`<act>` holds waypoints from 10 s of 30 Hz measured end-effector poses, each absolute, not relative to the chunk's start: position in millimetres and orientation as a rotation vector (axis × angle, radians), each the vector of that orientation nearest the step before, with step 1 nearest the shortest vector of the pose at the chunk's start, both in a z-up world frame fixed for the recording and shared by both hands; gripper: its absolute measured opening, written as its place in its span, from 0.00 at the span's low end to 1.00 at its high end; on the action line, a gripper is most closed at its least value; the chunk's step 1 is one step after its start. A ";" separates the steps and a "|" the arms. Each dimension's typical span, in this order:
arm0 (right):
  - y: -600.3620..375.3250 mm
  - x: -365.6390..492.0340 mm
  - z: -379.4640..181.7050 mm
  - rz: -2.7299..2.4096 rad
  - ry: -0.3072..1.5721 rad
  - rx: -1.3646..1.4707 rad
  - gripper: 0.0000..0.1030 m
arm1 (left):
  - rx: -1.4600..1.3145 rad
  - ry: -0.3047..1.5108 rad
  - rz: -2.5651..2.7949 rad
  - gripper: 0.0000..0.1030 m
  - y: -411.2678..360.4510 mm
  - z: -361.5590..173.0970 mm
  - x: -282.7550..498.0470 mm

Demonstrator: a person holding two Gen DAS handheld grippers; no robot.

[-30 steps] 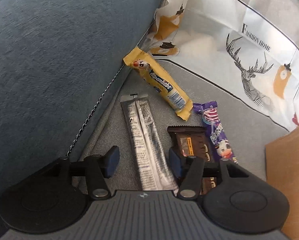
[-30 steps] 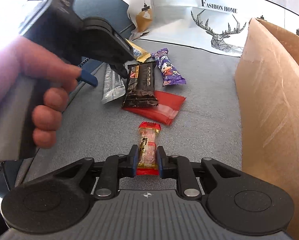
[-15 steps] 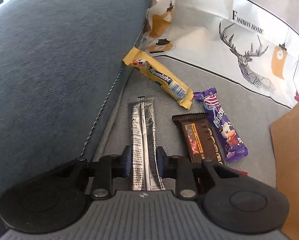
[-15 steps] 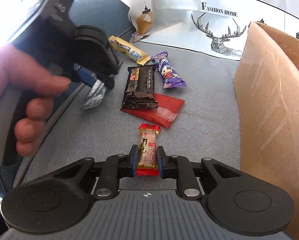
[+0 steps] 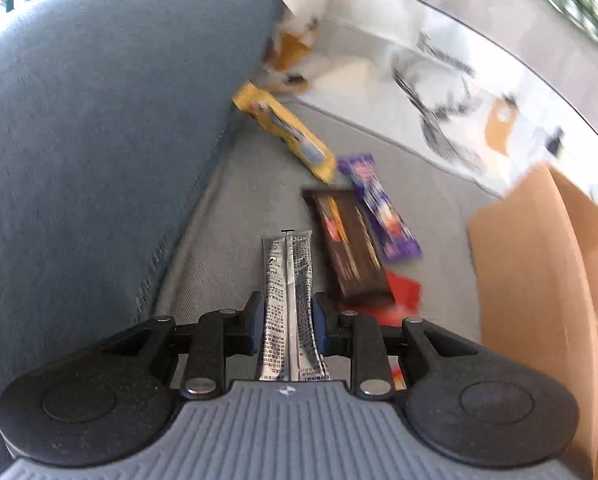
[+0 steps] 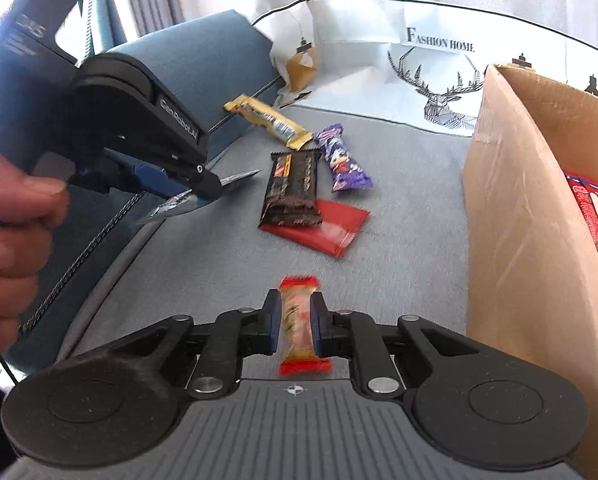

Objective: Organize snacks
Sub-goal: 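Grasp the small red-wrapped bar with the right tool while the left tool grasps the silver stick pack, then lift the red-wrapped bar with the right tool while the left tool lifts the silver stick pack toward the box, then lower both held snacks into the box and open both tools, then move both tools back to the remaining snacks on the sofa seat, then grasp the red wafer pack with the right tool while the left tool grasps the dark chocolate bar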

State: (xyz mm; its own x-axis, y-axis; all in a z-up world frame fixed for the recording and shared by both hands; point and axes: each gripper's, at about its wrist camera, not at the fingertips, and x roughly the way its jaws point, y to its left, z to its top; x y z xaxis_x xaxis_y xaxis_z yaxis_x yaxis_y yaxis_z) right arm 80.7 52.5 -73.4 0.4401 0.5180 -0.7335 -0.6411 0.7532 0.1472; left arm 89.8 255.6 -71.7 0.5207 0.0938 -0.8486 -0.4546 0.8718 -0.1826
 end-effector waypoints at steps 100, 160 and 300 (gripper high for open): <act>-96.9 97.9 42.3 0.523 0.460 -0.078 0.18 | -0.287 0.480 0.125 0.25 108.8 25.9 110.5; -146.2 115.4 23.6 0.304 0.522 -0.059 0.53 | -0.256 0.490 -0.104 0.36 41.0 18.6 129.0; 67.9 63.5 -44.6 0.708 0.792 -0.201 0.54 | -0.401 1.107 0.333 0.42 258.6 -88.9 75.3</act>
